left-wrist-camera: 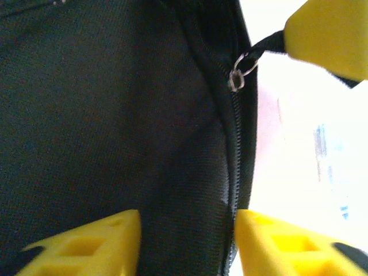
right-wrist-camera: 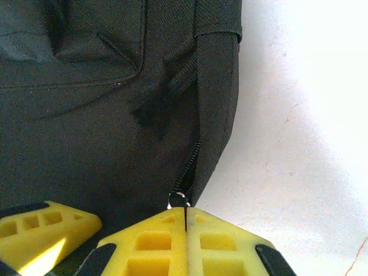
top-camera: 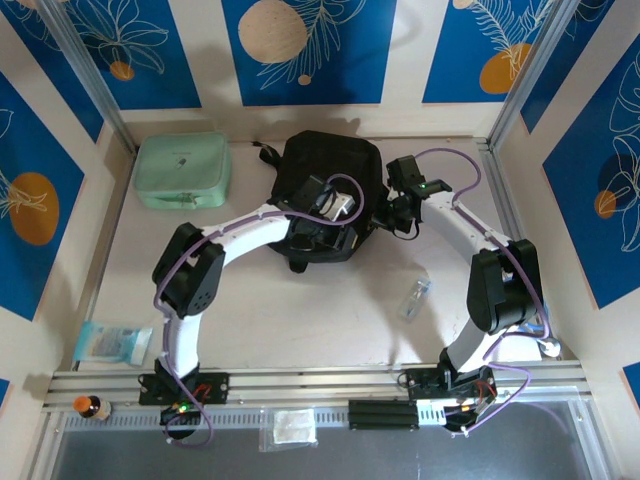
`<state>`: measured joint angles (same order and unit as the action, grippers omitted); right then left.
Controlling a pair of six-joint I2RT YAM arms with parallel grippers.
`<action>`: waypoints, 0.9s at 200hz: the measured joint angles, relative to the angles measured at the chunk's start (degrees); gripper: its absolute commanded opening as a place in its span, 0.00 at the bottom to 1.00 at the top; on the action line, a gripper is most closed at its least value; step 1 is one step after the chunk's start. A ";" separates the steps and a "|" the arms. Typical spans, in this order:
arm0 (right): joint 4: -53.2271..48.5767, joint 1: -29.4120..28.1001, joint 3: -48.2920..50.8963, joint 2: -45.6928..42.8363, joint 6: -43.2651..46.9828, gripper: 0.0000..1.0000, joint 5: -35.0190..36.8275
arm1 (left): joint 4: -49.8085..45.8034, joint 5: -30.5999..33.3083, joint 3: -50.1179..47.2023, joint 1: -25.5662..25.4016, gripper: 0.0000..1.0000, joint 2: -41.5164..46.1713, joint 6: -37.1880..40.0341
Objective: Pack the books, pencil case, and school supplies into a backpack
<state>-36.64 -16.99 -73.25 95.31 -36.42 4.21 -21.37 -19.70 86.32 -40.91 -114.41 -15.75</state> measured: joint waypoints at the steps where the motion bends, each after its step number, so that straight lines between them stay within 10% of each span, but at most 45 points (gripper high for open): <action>1: 0.00 0.00 0.00 0.00 0.00 0.00 0.00 | -0.04 0.00 0.00 0.00 0.33 -0.02 0.15; 49: -0.02 0.20 -0.02 0.07 0.00 0.00 -0.33 | -0.55 -0.83 -0.02 -0.04 0.09 -0.11 1.09; 180: -3.67 0.20 -11.74 9.79 -0.57 0.00 8.37 | 9.27 -4.24 -14.19 -0.85 0.04 5.95 -2.43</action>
<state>-40.32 -16.80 -84.99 105.10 -36.99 12.58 -12.10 -23.94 72.14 -41.76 -108.47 -18.17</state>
